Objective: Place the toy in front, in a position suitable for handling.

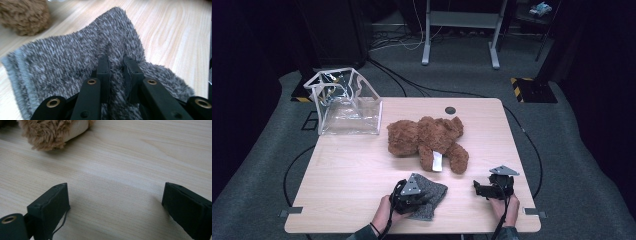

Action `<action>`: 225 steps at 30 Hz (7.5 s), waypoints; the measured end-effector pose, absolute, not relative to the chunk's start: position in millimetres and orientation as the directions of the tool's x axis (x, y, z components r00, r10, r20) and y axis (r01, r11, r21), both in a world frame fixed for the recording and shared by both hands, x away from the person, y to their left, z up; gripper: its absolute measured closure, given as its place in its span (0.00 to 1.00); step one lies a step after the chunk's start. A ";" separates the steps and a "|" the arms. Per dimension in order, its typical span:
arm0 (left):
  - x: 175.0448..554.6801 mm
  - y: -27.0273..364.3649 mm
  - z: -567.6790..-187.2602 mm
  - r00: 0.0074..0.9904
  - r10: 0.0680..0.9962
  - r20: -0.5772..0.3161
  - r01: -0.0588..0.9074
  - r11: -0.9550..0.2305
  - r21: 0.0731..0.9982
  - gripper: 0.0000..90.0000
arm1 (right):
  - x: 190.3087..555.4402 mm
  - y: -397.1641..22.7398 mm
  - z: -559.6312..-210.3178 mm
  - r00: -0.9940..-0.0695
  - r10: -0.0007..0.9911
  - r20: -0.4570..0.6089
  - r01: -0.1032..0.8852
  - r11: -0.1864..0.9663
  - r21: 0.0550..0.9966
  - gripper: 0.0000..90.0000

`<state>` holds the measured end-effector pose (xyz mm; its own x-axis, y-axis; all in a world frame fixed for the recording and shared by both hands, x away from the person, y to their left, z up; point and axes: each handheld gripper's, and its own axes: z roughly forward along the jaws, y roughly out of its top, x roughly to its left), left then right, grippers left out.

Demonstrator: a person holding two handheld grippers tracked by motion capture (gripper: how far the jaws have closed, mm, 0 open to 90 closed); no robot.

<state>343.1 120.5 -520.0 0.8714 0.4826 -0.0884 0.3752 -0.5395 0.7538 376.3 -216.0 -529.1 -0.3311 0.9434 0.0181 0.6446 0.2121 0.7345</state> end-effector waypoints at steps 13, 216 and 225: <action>347.3 183.0 -494.0 0.768 0.635 -0.083 0.449 -0.442 0.776 0.18 | 375.8 -215.6 -529.0 -0.327 0.945 0.024 0.648 0.206 0.733 0.08; 380.7 250.2 -530.4 0.532 0.847 0.018 0.594 -0.388 0.705 0.00 | 438.2 -262.0 -485.9 -0.101 0.993 0.055 0.716 0.034 0.697 0.35; 380.6 250.2 -530.6 0.530 0.848 0.020 0.591 -0.387 0.708 0.00 | 433.0 -256.6 -473.7 -0.180 0.979 0.092 0.721 0.068 0.689 0.16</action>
<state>380.6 250.2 -530.6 0.5303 0.8476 0.0201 0.5909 -0.3866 0.7081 433.0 -256.6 -473.7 -0.1800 0.9793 0.0924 0.7213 0.0675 0.6893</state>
